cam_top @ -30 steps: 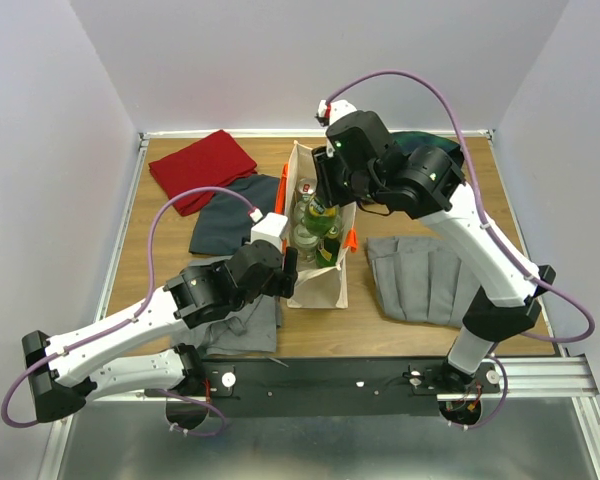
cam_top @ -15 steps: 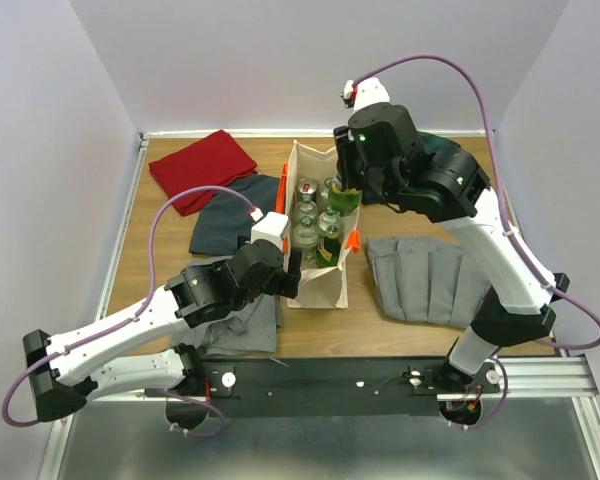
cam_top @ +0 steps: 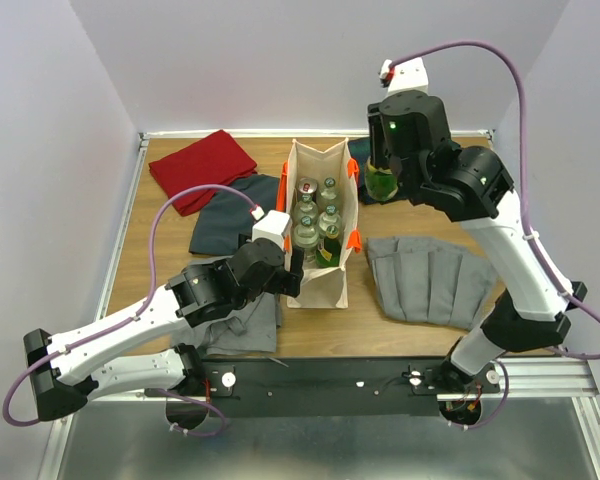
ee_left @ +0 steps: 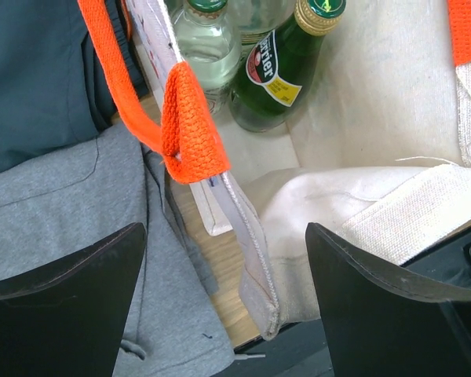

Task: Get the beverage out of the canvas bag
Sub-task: Take out the drink from the canvas bag, then place the drink at the center of the board.

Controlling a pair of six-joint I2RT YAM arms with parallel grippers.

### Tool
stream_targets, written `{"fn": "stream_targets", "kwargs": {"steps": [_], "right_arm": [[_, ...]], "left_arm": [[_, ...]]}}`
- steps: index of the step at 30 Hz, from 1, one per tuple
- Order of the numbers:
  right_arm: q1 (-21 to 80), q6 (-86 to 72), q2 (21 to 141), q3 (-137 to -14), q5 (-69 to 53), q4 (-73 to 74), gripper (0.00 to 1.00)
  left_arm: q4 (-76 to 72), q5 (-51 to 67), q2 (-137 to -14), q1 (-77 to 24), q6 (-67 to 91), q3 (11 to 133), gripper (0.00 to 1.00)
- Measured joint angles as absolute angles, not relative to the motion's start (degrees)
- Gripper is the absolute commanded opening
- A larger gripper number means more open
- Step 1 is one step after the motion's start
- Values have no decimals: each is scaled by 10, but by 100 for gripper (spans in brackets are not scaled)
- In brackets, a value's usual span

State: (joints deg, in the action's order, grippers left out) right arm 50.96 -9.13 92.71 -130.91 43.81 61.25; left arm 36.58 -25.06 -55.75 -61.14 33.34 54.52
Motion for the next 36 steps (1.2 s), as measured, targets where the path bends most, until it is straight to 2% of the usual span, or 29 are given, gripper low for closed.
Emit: {"fn": "stream_targets", "kwargs": {"steps": [10, 23, 36], "right_arm": [[353, -92, 879, -1166, 401, 575, 1], [211, -108, 884, -1053, 216, 509, 1], [194, -126, 862, -809, 180, 313, 1]], "left_arm": [[361, -250, -556, -611, 334, 545, 93], [357, -250, -556, -611, 334, 545, 93], [353, -250, -555, -611, 340, 545, 93]]}}
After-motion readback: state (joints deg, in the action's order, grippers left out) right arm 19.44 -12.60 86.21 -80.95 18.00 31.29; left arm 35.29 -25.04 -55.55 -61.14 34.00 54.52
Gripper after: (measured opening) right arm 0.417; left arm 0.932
